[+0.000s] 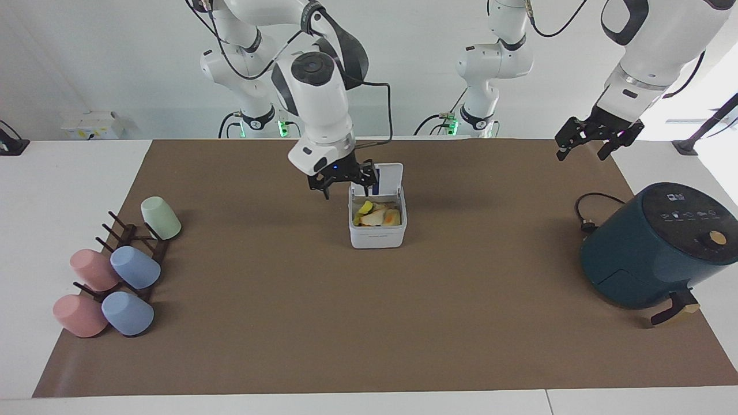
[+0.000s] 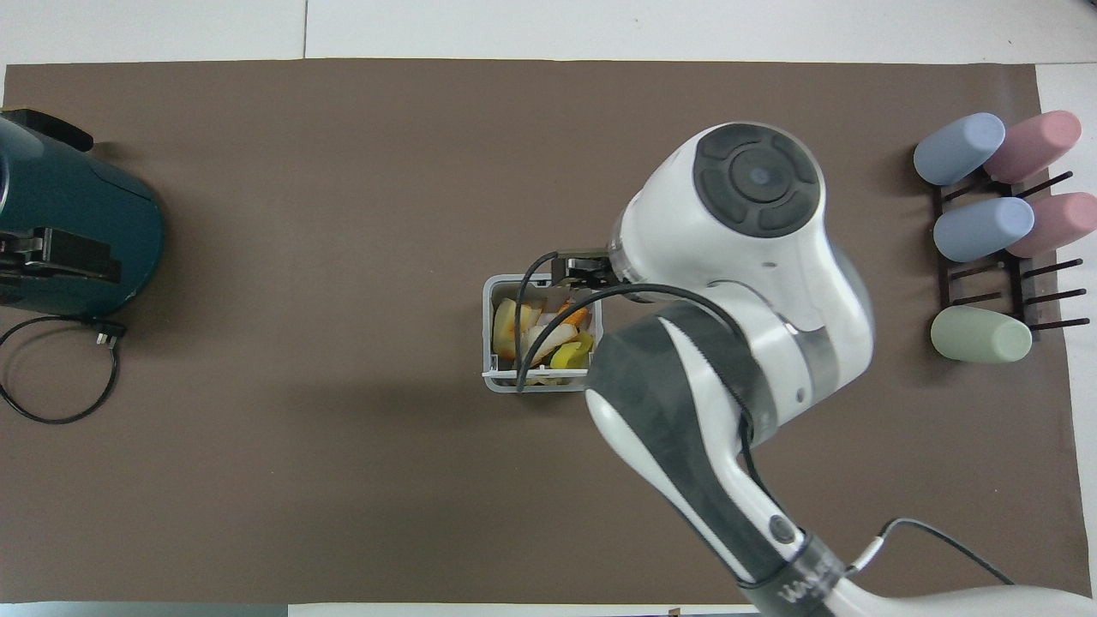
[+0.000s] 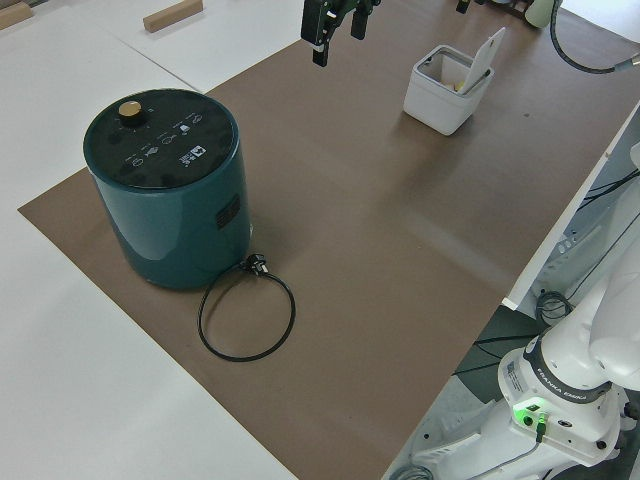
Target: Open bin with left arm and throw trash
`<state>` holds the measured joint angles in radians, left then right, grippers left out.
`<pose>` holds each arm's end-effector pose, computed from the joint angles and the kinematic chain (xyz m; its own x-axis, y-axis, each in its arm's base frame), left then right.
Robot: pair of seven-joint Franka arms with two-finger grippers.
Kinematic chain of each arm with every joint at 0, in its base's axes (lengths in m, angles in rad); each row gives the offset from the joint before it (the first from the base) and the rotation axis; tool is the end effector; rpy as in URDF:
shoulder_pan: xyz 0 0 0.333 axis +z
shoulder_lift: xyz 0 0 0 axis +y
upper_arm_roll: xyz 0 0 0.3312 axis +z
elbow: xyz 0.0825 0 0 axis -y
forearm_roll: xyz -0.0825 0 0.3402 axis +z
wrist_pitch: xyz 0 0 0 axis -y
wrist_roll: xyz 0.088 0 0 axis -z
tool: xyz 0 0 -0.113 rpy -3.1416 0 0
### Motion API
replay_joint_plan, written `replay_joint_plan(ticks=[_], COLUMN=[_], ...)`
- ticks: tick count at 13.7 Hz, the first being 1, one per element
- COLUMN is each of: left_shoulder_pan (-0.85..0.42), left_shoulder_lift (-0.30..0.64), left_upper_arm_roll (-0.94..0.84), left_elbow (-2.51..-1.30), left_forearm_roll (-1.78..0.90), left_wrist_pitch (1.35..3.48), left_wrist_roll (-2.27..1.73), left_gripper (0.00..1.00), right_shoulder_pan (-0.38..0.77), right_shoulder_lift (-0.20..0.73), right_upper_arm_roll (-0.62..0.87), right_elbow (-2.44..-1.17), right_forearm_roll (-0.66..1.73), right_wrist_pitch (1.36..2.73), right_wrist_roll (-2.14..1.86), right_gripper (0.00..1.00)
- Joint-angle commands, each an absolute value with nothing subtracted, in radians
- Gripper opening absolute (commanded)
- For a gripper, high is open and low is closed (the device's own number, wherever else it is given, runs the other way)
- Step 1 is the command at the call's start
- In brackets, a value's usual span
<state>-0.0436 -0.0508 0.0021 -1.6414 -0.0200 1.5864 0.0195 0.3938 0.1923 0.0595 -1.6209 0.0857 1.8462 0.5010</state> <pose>0.4944 -0.0227 0.6304 0.9982 -0.0606 -0.0038 -0.0606 -0.9980 0.0202 0.5249 0.2606 0.5313 0.9974 -0.0700 -0.0172 -0.0714 -0.9926 -0.0982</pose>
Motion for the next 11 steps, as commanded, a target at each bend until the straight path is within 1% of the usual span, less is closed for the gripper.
replay_joint_plan(ticks=[1, 3, 4, 5, 7, 11], left_shoulder_pan=[-0.049, -0.048, -0.049, -0.049, -0.048, -0.052], left_shoulder_lift=[-0.057, -0.058, -0.058, -0.058, -0.058, -0.063], left_upper_arm_roll=[-0.002, -0.002, -0.002, -0.002, -0.002, -0.006], left_elbow=[-1.641, -1.641, -1.641, -1.641, -1.641, -1.641], left_forearm_roll=[-0.026, -0.026, -0.025, -0.025, -0.025, -0.025], left_wrist_pitch=[1.565, 1.562, 1.563, 1.566, 1.565, 1.568], left_wrist_roll=[0.02, 0.021, 0.023, 0.023, 0.025, 0.02], left_gripper=[1.0, 1.0, 1.0, 1.0, 1.0, 1.0], right_shoulder_pan=[0.27, 0.168, 0.102, 0.078, 0.077, 0.08], right_shoulder_lift=[0.085, 0.028, 0.015, 0.009, 0.0, -0.057], right_upper_arm_roll=[0.066, 0.064, 0.066, 0.061, 0.025, 0.011], right_elbow=[-1.623, -1.631, -1.632, -1.64, -1.637, -1.683], right_forearm_roll=[0.067, 0.063, 0.064, 0.063, 0.025, -0.012], right_wrist_pitch=[1.705, 1.608, 1.573, 1.565, 1.49, 1.493], right_wrist_roll=[0.459, 0.376, 0.309, 0.225, 0.161, 0.15], right_gripper=[1.0, 1.0, 1.0, 1.0, 1.0, 1.0])
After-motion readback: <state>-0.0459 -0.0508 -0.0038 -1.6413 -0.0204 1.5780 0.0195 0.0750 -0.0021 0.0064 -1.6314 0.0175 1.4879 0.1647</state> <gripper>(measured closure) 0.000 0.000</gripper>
